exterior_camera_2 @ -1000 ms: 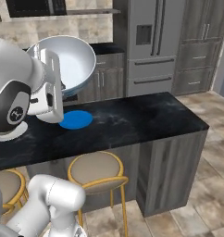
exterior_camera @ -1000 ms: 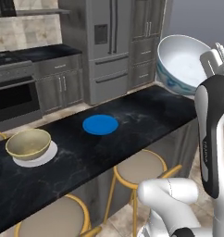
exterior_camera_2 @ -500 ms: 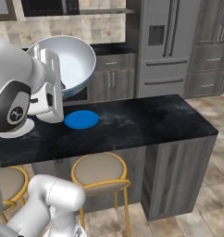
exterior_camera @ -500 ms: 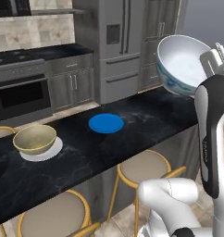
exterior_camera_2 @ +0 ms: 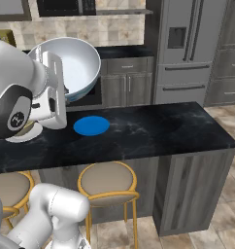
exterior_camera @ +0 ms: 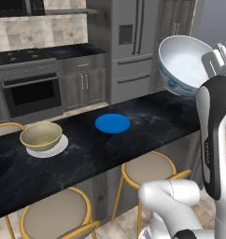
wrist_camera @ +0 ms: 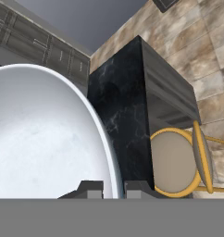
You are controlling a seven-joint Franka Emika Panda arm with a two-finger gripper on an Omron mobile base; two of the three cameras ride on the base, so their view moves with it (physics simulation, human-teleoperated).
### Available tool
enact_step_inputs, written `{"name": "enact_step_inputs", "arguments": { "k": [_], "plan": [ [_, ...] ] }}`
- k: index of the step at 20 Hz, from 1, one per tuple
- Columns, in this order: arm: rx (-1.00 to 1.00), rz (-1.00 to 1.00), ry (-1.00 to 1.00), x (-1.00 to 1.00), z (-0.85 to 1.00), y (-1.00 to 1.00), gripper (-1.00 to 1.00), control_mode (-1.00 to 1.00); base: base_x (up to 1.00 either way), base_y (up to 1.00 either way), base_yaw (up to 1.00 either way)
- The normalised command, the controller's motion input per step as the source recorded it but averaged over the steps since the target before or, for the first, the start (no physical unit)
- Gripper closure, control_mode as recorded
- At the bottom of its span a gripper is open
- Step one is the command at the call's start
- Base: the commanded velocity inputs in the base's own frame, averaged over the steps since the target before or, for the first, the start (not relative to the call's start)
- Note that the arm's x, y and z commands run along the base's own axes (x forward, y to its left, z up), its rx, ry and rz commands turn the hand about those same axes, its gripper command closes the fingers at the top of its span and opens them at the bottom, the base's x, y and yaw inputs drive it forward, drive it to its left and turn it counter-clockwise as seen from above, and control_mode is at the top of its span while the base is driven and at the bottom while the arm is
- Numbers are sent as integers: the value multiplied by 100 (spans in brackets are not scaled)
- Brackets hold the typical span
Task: Move the bowls from the cabinet to the plates on the dining table.
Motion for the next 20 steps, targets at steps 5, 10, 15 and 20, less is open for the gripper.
{"name": "enact_step_inputs", "arguments": {
  "k": [5,10,15,20],
  "plan": [
    [0,0,0,0,0,0,100,100,0,0,25],
    [0,0,0,0,0,0,100,100,22,4,20],
    [0,0,0,0,0,0,100,100,62,16,2],
    [0,0,0,0,0,0,100,100,60,14,3]
  ]
}}
